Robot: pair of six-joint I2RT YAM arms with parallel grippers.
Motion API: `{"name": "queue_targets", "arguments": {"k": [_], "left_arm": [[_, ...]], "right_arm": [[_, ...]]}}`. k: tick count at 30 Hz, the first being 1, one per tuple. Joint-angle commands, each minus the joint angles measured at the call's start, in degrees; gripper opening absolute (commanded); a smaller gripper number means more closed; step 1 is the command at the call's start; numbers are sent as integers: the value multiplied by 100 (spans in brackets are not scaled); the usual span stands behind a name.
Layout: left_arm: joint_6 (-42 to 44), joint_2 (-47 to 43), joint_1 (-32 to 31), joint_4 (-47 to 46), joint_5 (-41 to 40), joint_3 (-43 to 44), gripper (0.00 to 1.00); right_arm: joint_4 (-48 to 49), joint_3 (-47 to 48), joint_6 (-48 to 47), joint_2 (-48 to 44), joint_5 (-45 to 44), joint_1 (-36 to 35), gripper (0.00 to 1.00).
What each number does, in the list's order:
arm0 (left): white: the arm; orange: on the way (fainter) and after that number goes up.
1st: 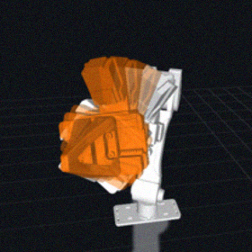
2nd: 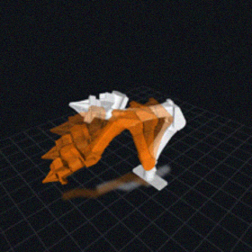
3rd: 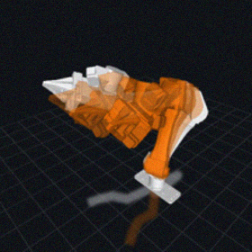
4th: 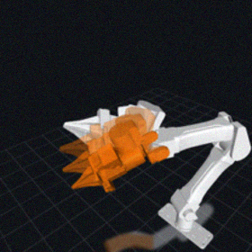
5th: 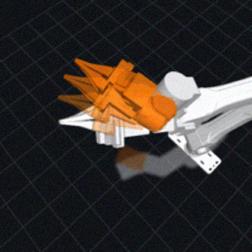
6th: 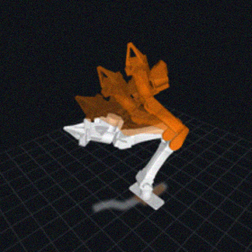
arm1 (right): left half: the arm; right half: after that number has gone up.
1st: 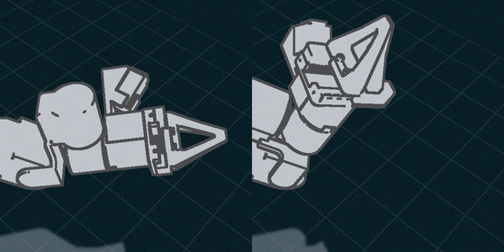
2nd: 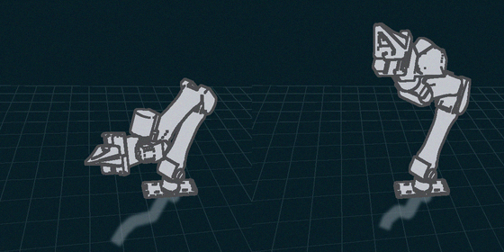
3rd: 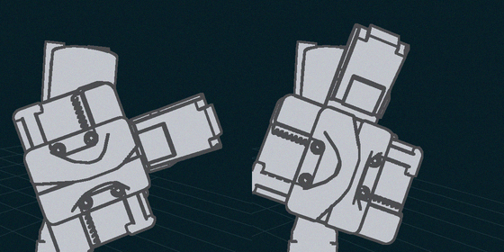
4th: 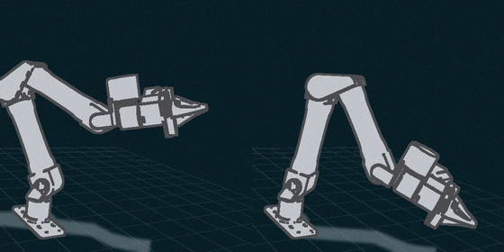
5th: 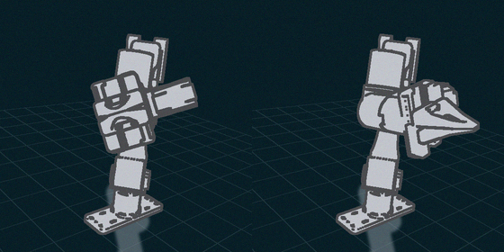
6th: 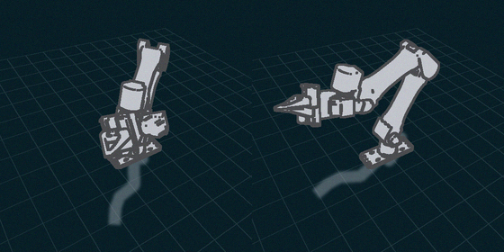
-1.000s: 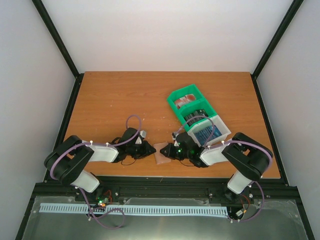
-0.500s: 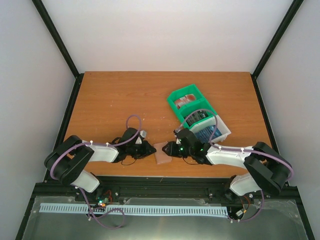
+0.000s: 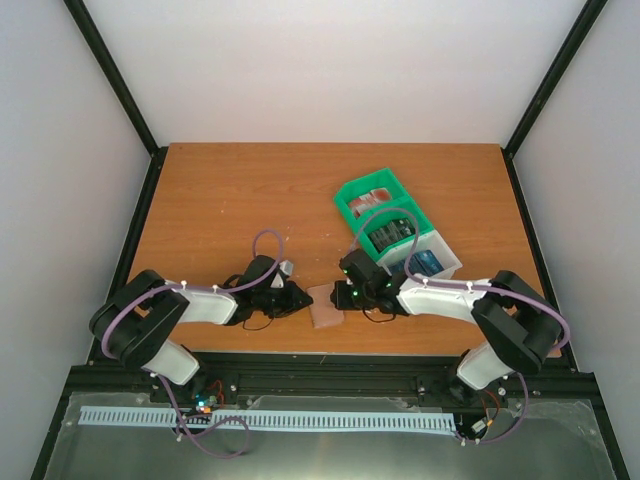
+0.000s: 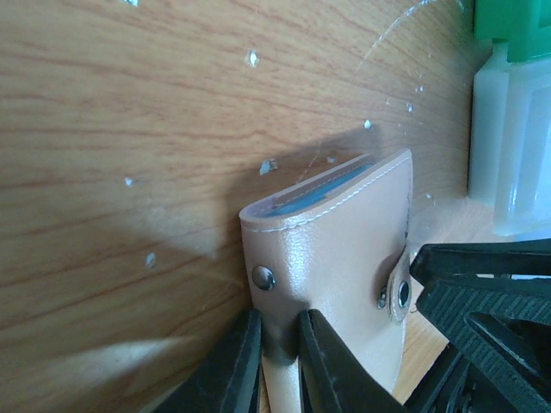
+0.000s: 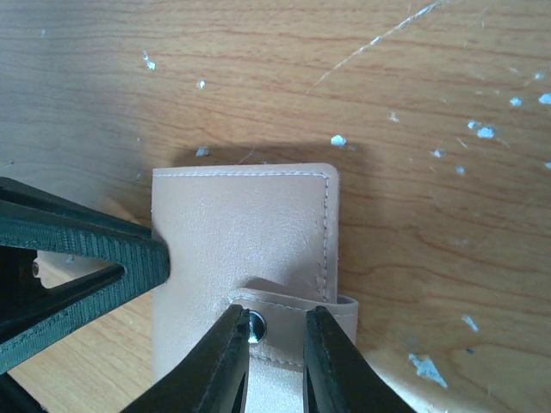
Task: Put the credit cards into the card holder
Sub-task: Close the card holder at the center of the board.
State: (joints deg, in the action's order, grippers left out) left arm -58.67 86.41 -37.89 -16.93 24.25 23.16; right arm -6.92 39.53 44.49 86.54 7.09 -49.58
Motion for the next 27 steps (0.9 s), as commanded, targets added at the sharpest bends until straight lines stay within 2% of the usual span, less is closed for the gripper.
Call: {"name": "queue_targets", "arguments": {"k": [1, 16, 27], "left_arm": [[17, 287, -23, 463, -171, -75, 16], [19, 370, -26, 436, -153, -40, 16], [31, 418, -25, 434, -156, -13, 16]], "right_arm": [[-360, 299, -305, 170, -157, -37, 20], [-1070, 726, -399, 588, -53, -95, 15], [-1395, 871, -624, 631, 552, -102, 11]]}}
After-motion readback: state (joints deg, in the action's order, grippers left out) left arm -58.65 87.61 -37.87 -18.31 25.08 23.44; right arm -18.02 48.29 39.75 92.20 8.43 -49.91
